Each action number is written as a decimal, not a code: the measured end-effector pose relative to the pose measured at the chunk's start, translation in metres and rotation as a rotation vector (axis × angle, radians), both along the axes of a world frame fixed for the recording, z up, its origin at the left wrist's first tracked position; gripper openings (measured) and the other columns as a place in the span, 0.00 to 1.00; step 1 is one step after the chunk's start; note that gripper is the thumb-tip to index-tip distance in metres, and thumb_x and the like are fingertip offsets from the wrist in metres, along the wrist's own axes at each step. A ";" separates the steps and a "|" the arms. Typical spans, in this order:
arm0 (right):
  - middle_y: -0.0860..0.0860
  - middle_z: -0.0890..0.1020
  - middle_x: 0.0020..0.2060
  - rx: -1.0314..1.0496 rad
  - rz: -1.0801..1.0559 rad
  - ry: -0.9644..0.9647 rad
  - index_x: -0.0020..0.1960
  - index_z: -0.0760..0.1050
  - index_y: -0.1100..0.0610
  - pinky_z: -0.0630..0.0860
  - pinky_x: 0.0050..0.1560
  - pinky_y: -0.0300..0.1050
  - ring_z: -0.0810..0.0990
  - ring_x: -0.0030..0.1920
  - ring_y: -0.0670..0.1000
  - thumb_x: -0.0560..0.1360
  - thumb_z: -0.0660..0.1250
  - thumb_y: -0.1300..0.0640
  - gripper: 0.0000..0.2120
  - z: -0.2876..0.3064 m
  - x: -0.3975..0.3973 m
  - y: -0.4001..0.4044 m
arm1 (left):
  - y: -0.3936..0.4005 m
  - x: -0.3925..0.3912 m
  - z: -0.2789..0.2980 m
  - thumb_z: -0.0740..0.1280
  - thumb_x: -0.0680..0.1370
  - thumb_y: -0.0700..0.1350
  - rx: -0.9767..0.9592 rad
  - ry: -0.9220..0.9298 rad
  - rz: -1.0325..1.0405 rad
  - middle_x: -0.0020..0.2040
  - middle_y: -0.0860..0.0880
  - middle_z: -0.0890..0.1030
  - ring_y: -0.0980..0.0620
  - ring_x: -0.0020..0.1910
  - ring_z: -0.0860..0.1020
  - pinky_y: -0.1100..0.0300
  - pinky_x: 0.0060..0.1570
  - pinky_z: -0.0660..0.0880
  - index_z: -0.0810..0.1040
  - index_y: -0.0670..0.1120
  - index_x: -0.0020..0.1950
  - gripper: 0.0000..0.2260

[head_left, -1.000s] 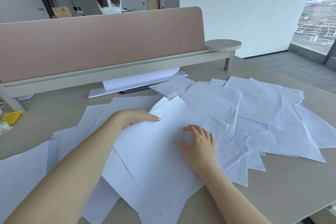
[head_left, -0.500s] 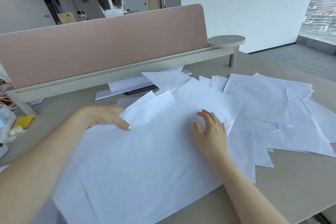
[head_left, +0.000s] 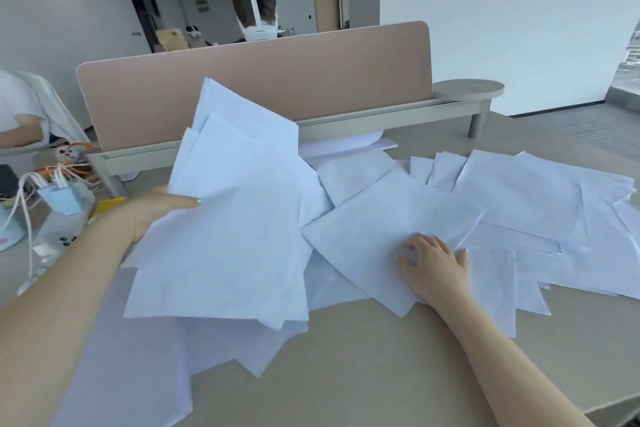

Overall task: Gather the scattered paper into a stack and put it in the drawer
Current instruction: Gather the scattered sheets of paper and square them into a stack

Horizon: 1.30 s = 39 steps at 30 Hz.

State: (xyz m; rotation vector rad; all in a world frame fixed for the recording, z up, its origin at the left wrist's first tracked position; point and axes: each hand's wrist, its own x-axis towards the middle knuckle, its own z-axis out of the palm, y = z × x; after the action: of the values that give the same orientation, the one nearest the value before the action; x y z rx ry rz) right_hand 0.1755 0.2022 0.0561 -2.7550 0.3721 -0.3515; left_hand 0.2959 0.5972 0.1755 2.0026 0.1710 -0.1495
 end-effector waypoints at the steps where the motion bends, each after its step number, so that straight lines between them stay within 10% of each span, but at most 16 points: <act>1: 0.41 0.74 0.62 0.021 0.007 -0.018 0.57 0.73 0.49 0.58 0.59 0.48 0.67 0.67 0.46 0.77 0.57 0.48 0.12 0.001 -0.002 0.001 | -0.003 -0.011 0.006 0.68 0.75 0.39 -0.030 -0.029 0.024 0.45 0.48 0.84 0.48 0.42 0.81 0.58 0.45 0.74 0.77 0.46 0.57 0.11; 9: 0.43 0.80 0.55 0.126 0.169 -0.106 0.54 0.77 0.52 0.62 0.59 0.41 0.74 0.58 0.47 0.76 0.60 0.56 0.10 0.006 -0.010 0.009 | -0.010 -0.030 0.005 0.66 0.76 0.47 -0.350 0.020 0.109 0.25 0.55 0.82 0.58 0.22 0.79 0.61 0.32 0.73 0.82 0.46 0.48 0.08; 13: 0.44 0.81 0.50 0.258 0.222 -0.110 0.51 0.78 0.53 0.67 0.58 0.41 0.74 0.51 0.48 0.77 0.61 0.56 0.08 0.011 -0.012 0.015 | -0.062 -0.039 -0.007 0.80 0.56 0.48 -0.470 0.117 -0.091 0.27 0.54 0.82 0.59 0.27 0.80 0.68 0.38 0.73 0.83 0.47 0.29 0.09; 17: 0.42 0.78 0.39 0.859 0.059 -0.338 0.41 0.74 0.50 0.69 0.44 0.39 0.76 0.45 0.47 0.80 0.57 0.55 0.12 0.018 -0.019 0.009 | -0.127 -0.042 -0.023 0.69 0.73 0.38 -0.237 0.025 -0.165 0.46 0.54 0.81 0.53 0.49 0.76 0.66 0.46 0.71 0.76 0.49 0.55 0.12; 22: 0.44 0.79 0.47 1.860 -0.379 -0.747 0.45 0.74 0.51 0.71 0.42 0.37 0.77 0.43 0.45 0.78 0.58 0.48 0.10 0.027 -0.018 -0.020 | -0.182 -0.023 -0.027 0.67 0.75 0.36 -0.006 -0.012 -0.487 0.52 0.50 0.80 0.49 0.51 0.78 0.61 0.48 0.74 0.76 0.46 0.59 0.14; 31: 0.47 0.58 0.75 1.180 -0.289 -0.534 0.72 0.61 0.51 0.55 0.70 0.41 0.54 0.75 0.45 0.78 0.59 0.60 0.23 0.016 -0.014 -0.008 | -0.215 0.015 -0.069 0.66 0.72 0.52 0.725 0.043 -0.467 0.52 0.48 0.73 0.48 0.48 0.72 0.58 0.44 0.68 0.70 0.43 0.59 0.20; 35: 0.46 0.52 0.77 1.109 -0.248 -0.516 0.73 0.60 0.53 0.52 0.68 0.38 0.50 0.76 0.43 0.78 0.60 0.62 0.25 0.017 -0.010 -0.007 | -0.219 0.024 -0.064 0.65 0.68 0.50 0.581 0.020 -0.376 0.34 0.50 0.66 0.50 0.32 0.66 0.60 0.33 0.60 0.65 0.47 0.35 0.11; 39: 0.46 0.52 0.77 1.145 -0.243 -0.521 0.73 0.60 0.53 0.53 0.72 0.42 0.50 0.76 0.43 0.78 0.60 0.62 0.25 0.014 -0.007 -0.009 | -0.217 0.026 -0.050 0.66 0.75 0.49 0.386 0.190 -0.380 0.34 0.49 0.76 0.49 0.33 0.75 0.63 0.34 0.69 0.73 0.47 0.36 0.10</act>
State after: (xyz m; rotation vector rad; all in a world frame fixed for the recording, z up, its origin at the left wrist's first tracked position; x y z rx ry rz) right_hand 0.1684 0.1932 0.0698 -1.4461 0.5408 -0.6392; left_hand 0.3214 0.3799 0.1259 2.3896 -0.0699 -0.5885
